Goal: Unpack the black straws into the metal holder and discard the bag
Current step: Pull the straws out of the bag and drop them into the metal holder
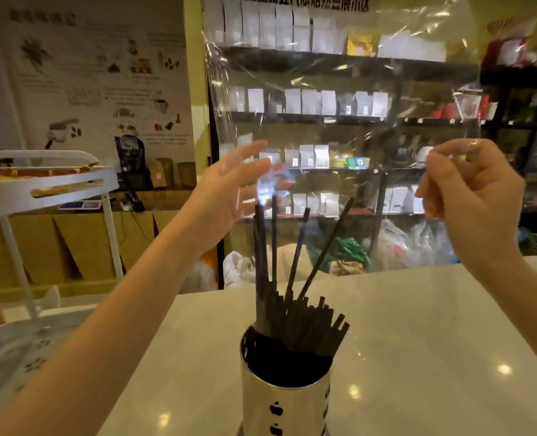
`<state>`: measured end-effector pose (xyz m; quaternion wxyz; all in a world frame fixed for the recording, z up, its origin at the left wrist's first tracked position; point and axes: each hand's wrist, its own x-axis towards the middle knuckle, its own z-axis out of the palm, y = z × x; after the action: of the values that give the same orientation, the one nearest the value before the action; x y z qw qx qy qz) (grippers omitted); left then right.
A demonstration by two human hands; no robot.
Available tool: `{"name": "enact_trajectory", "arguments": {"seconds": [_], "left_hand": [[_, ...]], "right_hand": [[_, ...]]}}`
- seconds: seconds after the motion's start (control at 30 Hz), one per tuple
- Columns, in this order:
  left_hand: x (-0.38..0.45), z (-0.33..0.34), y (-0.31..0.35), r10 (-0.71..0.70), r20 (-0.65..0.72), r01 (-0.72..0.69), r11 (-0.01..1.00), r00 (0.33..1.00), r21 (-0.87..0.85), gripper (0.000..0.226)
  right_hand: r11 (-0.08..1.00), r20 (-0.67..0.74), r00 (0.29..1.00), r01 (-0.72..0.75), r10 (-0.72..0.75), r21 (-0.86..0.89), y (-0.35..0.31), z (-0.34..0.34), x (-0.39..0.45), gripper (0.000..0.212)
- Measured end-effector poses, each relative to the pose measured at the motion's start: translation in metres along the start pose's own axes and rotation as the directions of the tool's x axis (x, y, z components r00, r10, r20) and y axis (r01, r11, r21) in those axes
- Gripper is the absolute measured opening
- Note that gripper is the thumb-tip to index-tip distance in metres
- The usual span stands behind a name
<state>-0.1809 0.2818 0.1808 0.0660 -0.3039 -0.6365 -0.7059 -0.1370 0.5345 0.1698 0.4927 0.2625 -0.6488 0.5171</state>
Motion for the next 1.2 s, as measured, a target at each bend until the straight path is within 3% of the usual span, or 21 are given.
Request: {"name": "enact_trajectory", "arguments": {"seconds": [0.1,0.17,0.27,0.37,0.47,0.73,1.03,1.2], "left_hand": [[-0.006,-0.009,-0.012,-0.016,0.031,0.016,1.000,0.999,0.003,0.075],[-0.009,-0.013,-0.023,-0.041,0.076,0.044,0.998,0.996,-0.039,0.079],[-0.014,-0.014,-0.035,-0.136,0.121,0.147,0.986,0.983,-0.084,0.059],[-0.025,-0.011,-0.042,-0.156,0.168,0.150,0.988,0.973,0.048,0.049],[-0.032,-0.004,-0.038,-0.110,0.096,0.104,0.993,0.989,0.062,0.028],[-0.021,0.000,-0.026,-0.092,-0.086,0.088,0.995,0.992,-0.050,0.026],[-0.012,0.005,0.005,-0.061,-0.066,0.057,0.996,0.996,-0.063,0.048],[-0.010,0.005,0.023,0.022,-0.072,-0.018,0.998,0.997,0.064,0.036]], "right_hand": [[1.000,-0.023,1.000,-0.005,0.006,0.013,0.000,-0.001,0.003,0.022],[1.000,-0.034,0.999,-0.007,0.007,-0.004,0.000,-0.001,0.007,0.021],[1.000,-0.056,0.998,-0.015,0.014,-0.010,-0.001,-0.001,0.011,0.018],[0.999,-0.047,0.999,-0.022,0.023,0.026,-0.003,0.000,0.015,0.015],[0.998,-0.022,0.999,-0.042,0.043,0.053,-0.002,0.004,0.017,0.015],[0.988,-0.003,0.989,-0.147,0.147,0.046,0.002,0.007,0.022,0.012],[0.988,-0.037,0.988,-0.148,0.149,0.033,-0.005,-0.003,0.039,0.011],[0.995,-0.053,0.994,-0.089,0.091,0.047,-0.015,-0.009,0.045,0.013]]}}
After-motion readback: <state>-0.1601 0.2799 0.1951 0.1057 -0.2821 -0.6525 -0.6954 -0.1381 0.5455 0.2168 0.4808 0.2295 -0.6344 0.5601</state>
